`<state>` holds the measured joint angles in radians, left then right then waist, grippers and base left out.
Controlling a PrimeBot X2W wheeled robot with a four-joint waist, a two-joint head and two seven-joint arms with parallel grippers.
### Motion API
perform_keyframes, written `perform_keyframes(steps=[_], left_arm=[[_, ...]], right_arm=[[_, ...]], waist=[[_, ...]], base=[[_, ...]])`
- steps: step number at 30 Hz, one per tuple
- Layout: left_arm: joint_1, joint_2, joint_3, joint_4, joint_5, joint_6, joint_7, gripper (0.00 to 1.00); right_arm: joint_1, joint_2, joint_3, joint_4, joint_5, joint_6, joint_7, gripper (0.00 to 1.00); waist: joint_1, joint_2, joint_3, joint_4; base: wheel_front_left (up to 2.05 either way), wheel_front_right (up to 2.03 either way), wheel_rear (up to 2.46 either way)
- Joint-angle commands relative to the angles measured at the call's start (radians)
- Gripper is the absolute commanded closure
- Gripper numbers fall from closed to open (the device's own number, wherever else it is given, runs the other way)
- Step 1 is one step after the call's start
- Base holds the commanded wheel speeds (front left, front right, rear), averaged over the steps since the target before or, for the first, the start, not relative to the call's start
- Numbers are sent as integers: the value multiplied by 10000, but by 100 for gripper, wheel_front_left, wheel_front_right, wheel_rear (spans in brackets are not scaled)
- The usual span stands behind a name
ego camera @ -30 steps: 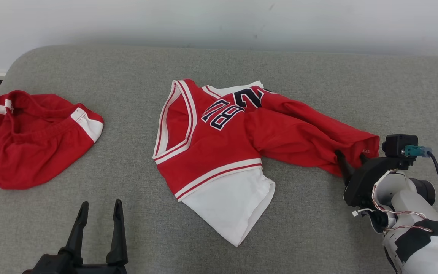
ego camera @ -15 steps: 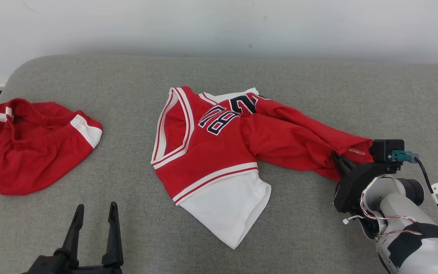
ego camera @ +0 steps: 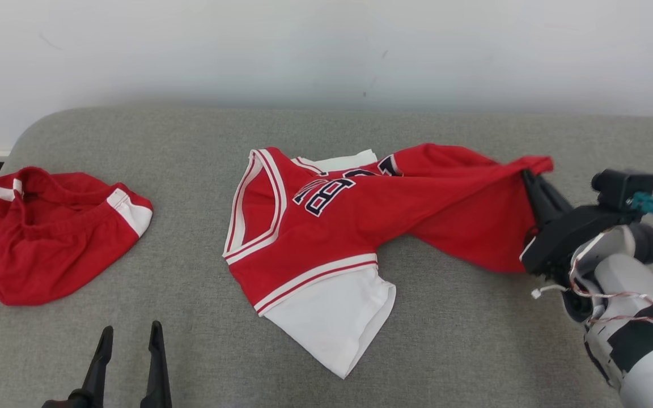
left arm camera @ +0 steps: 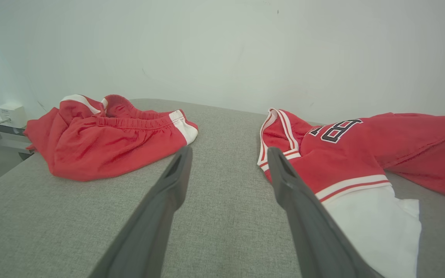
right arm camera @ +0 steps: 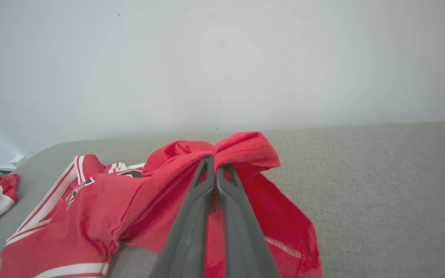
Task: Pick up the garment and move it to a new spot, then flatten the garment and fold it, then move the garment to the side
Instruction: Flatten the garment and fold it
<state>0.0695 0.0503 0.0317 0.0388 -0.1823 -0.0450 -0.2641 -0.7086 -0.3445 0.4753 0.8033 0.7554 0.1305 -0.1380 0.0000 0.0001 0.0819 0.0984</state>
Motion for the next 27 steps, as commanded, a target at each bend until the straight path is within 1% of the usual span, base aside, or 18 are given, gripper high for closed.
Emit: perform_keyframes(steps=[1,4,7,12,15,19,20,21,27], left_arm=[[137,3,72,-50,-16,-23,0,0],[211,1,101,-76,-34,-42,0,0],[204,1,53,-92,-58,-44,0,0],[108,1,-42,-108,-115,-7,0,0],[166,1,-53,-140,-128,36,0,0],[222,1,25,-175,-142,81,0,0],[222,1,25,-175,-142,81,0,0],[241,1,57,-181,-141,99,0,0],[151,-1,161,-202,-96,129,0,0]], right_arm=[[-114,-147,-62,-221,16,6,-152,100],[-134,-398,-110,-661,26,6,-174,100],[113,-516,-107,-1089,44,6,98,100],[1143,-796,-555,-1576,305,6,1090,100],[2129,-878,-990,-1690,130,6,1773,100],[3433,-622,-1791,-2099,-289,6,2170,100],[3433,-622,-1791,-2099,-289,6,2170,100],[3761,-563,-2018,-2187,-485,6,2257,100],[5256,159,-3167,-2997,-1651,6,3050,100]], waist=[[0,-1,-137,-121],[0,-1,-209,-173],[0,-1,-244,-179],[0,-1,-234,-79],[0,-1,-206,-53],[0,-1,-181,-98],[0,-1,-181,-98],[0,-1,-185,-129],[0,-1,-151,-324]], base=[[0,0,0],[0,0,0],[0,0,0],[0,0,0],[0,0,0],[0,0,0],[0,0,0],[0,0,0],[0,0,0]])
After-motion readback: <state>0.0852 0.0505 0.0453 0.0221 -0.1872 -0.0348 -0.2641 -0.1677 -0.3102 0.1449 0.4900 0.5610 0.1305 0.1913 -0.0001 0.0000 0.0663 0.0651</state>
